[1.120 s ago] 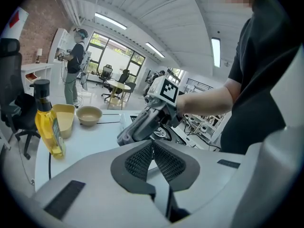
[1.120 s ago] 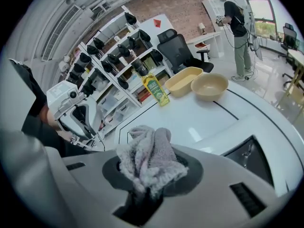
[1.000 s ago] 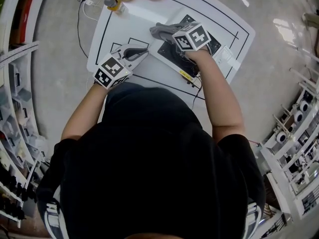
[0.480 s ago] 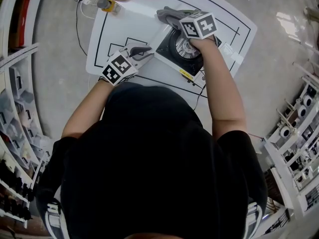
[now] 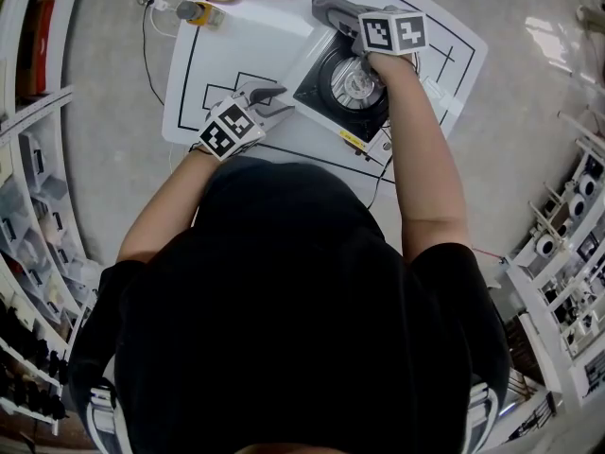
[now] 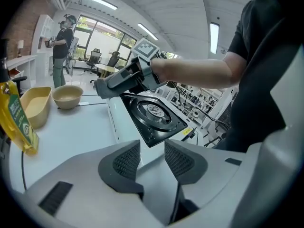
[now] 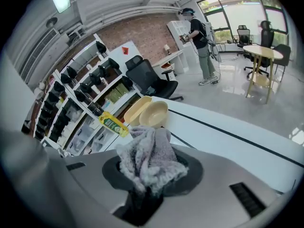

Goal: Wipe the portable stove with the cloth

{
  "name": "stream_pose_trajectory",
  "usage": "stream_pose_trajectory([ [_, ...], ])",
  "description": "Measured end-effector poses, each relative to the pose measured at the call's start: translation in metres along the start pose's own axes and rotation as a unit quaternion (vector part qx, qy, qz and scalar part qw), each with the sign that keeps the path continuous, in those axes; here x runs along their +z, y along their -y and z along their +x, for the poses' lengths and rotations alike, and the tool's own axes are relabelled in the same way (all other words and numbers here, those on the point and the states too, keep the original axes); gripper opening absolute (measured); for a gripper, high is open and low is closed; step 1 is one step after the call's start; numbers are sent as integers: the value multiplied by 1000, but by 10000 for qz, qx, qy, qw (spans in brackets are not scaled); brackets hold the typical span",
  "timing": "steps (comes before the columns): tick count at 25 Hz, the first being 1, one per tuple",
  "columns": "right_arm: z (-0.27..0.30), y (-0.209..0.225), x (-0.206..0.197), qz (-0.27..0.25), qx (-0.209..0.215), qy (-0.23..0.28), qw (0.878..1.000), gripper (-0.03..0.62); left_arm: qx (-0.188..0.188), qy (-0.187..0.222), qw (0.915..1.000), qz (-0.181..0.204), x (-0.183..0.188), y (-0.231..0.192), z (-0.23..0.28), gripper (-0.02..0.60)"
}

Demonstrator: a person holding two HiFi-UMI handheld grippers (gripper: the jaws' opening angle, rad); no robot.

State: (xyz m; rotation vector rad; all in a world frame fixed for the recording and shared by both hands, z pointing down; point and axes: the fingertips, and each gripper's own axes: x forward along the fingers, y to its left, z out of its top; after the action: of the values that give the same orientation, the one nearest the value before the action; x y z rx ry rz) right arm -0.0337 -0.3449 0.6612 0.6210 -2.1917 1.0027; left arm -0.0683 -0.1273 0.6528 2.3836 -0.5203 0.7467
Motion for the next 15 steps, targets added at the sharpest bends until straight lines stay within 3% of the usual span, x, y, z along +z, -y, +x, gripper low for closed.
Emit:
stream_pose_trajectory([
  [7,-15,29,10,788,-148,427,9959,118,-120,-119,9998,-108,-5,3,5,169],
  [15,-36,51,-7,1154,-321,587,9911,118,-146,-145,9997,-104,-8,1,4,170],
])
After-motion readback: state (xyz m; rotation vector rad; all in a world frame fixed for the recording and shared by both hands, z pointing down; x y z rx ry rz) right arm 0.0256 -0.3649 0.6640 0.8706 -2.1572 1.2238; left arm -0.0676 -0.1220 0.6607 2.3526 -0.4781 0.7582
